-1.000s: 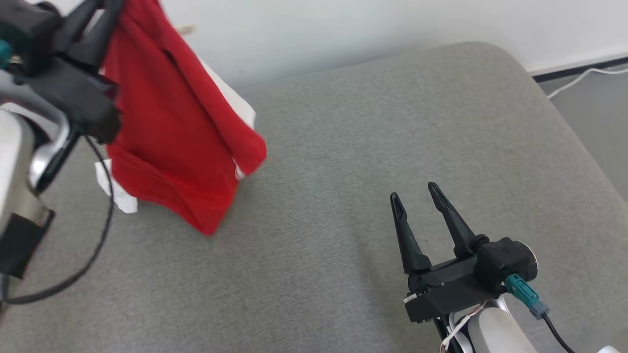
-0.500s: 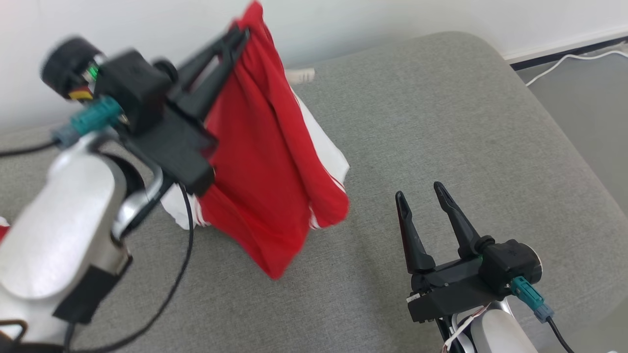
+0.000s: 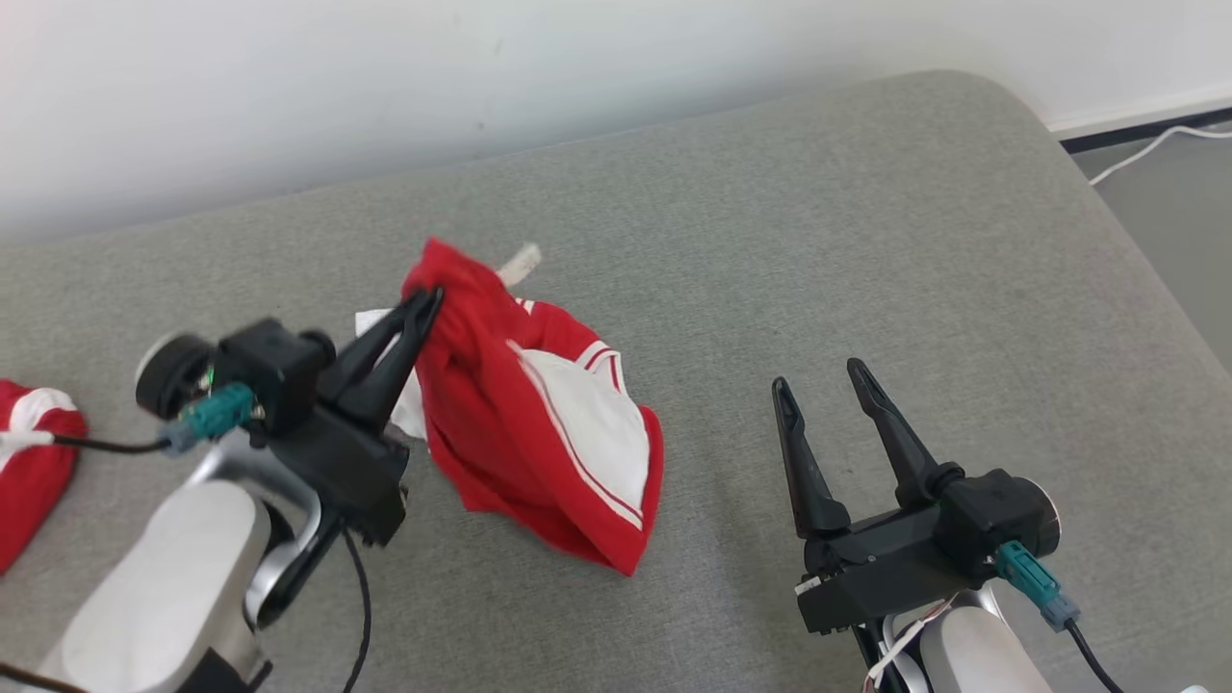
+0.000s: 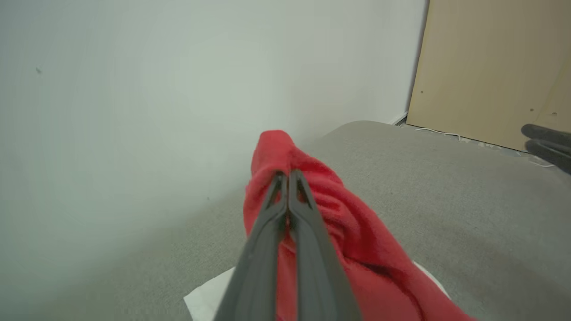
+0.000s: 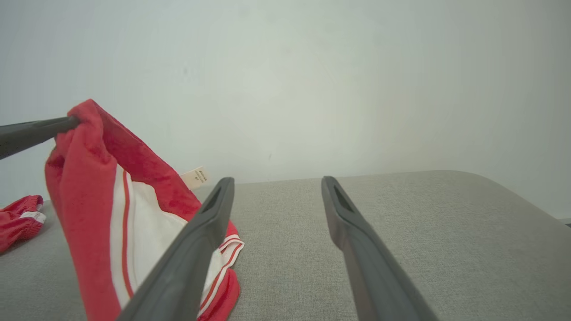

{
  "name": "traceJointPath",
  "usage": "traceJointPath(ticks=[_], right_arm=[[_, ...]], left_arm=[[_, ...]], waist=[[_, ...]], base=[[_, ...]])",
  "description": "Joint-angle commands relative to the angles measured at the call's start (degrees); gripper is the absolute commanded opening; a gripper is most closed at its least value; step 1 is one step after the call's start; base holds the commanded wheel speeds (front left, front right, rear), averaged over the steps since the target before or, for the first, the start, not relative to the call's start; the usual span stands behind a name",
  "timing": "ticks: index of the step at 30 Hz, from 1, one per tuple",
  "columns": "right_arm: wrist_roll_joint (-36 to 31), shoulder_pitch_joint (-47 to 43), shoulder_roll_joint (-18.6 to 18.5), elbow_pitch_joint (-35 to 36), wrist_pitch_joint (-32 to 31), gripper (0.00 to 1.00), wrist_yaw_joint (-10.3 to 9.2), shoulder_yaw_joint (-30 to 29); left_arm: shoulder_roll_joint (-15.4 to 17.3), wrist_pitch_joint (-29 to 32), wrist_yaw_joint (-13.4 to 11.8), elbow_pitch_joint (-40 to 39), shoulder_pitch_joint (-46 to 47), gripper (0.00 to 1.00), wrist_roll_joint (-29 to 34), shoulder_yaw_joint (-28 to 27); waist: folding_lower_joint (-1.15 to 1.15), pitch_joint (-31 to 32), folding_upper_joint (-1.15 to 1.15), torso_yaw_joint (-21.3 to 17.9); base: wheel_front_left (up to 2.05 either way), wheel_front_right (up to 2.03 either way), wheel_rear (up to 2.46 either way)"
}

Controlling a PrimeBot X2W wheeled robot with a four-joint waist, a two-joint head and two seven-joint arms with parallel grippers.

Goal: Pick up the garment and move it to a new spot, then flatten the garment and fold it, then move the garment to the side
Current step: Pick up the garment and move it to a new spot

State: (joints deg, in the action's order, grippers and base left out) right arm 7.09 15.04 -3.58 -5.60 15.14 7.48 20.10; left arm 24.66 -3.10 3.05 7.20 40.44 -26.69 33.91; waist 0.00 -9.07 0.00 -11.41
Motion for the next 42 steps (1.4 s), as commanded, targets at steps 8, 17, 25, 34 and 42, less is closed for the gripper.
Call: traceJointPath(ticks=[8, 17, 25, 34, 42], right_arm=[[0.5, 0.5, -0.6, -0.5, 0.2, 1.0, 0.02, 0.9], [0.8, -0.4, -0.9, -0.6, 0.2, 1.0, 0.02, 0.5], [1.1, -1.5, -1.2, -1.1, 0.2, 1.0, 0.02, 0.1], [1.4, -1.7, -1.6, -1.3, 0.2, 1.0, 0.02, 0.3], [1.5, -2.3, -1.9, -1.4, 0.2, 1.0, 0.02, 0.1]], left_arm=[[-2.5, -6.1, 1.0, 9.7, -3.0, 0.0, -1.4, 0.8], [-4.9, -10.6, 0.4, 13.8, -4.3, 1.0, -0.5, 1.3], [-5.9, -12.0, -4.1, 6.4, -10.9, 1.0, 1.8, -0.8], [-6.1, -12.1, -9.0, -1.5, -18.0, 1.0, 4.9, -7.9], [-6.0, -12.1, -11.2, -3.9, -24.5, 1.0, 7.5, -16.3]], waist=[[0.0, 0.5, 0.0, 1.1], [0.0, 0.9, 0.0, 1.7], [0.0, 2.2, 0.0, 3.1], [0.0, 2.9, 0.0, 4.8], [0.0, 3.3, 0.0, 6.5]], base=[[0.0, 0.0, 0.0], [0.0, 0.0, 0.0], [0.0, 0.0, 0.0], [0.0, 0.0, 0.0], [0.0, 0.0, 0.0]])
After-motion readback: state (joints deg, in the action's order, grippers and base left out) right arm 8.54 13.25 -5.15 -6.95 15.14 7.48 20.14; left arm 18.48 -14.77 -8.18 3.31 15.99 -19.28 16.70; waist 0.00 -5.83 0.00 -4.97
